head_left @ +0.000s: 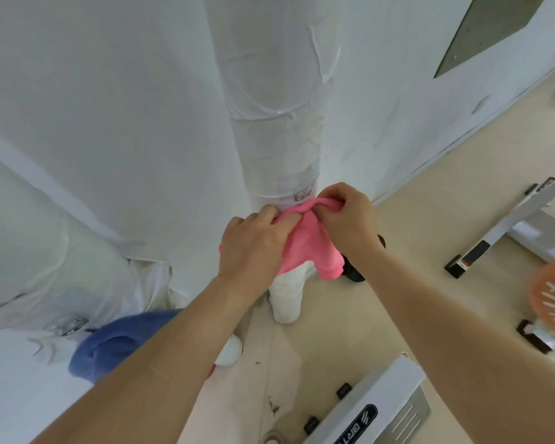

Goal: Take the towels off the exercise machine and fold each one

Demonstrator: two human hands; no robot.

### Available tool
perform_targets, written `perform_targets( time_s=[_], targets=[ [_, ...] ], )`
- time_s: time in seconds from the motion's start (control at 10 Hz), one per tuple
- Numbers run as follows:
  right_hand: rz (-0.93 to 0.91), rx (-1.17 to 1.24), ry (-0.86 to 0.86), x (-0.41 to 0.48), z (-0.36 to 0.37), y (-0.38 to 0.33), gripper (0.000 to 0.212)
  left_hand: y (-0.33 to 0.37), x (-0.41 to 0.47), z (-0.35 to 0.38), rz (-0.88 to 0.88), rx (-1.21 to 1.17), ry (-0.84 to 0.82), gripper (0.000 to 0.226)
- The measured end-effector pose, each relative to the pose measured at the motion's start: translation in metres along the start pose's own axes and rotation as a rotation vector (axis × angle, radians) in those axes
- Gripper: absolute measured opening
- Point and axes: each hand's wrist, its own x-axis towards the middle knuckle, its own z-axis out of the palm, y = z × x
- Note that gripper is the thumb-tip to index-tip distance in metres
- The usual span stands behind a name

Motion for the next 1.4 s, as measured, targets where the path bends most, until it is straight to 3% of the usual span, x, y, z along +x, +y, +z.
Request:
perform_targets(
  time_s=[0.1,0.2,0.3,0.5,0.6,0.7,0.9,1.0,1.1,1.2,1.3,1.4],
  targets=[
    [0.294,0.007,-0.056,0.002,0.0,0.01,0.039,0.003,-0.001,0.009,-0.072,-0.137,0.002,0.054],
    [0.281,0.096,-0.04,-0.001,0.002,0.01,0.033,0.01,-0.002,0.012,-0.184,-0.175,0.06,0.043],
    [0.211,0.181,-0.123,-0.009,0.002,-0.001,0.014,0.02,-0.005,0.017,-0.259,-0.129,0.147,0.032],
    [-0.09,-0.306,-0.145,-0.033,0.008,-0.012,0.018,0.044,-0.008,0.023,-0.471,-0.753,0.125,0.034],
    [-0.208,-0.644,-0.092,-0.034,0.017,-0.014,0.019,0.047,-0.005,0.025,-0.598,-0.954,-0.024,0.041],
    [-0.192,-0.694,-0.128,-0.031,0.014,-0.017,0.016,0.045,-0.005,0.021,-0.62,-1.085,-0.114,0.049],
    [-0.106,-0.379,-0.09,-0.043,0.004,-0.012,0.023,0.043,-0.009,0.001,-0.566,-0.9,0.039,0.048],
    [-0.015,-0.243,-0.178,-0.053,0.007,-0.007,0.022,0.051,-0.007,0.003,-0.346,-0.638,-0.024,0.053],
    [0.089,-0.085,-0.307,-0.06,0.006,-0.004,0.023,0.048,-0.001,-0.001,-0.36,-0.583,-0.199,0.061],
    [0.096,-0.103,-0.371,-0.069,0.0,-0.005,0.042,0.04,0.001,-0.017,-0.38,-0.654,-0.218,0.068],
    [-0.023,-0.203,-0.348,-0.073,-0.011,-0.009,0.054,0.039,-0.015,-0.039,-0.401,-0.705,-0.016,0.061],
    [-0.099,-0.344,-0.323,-0.075,-0.037,-0.023,0.049,0.039,-0.036,-0.06,-0.48,-0.796,0.124,0.048]
  ],
)
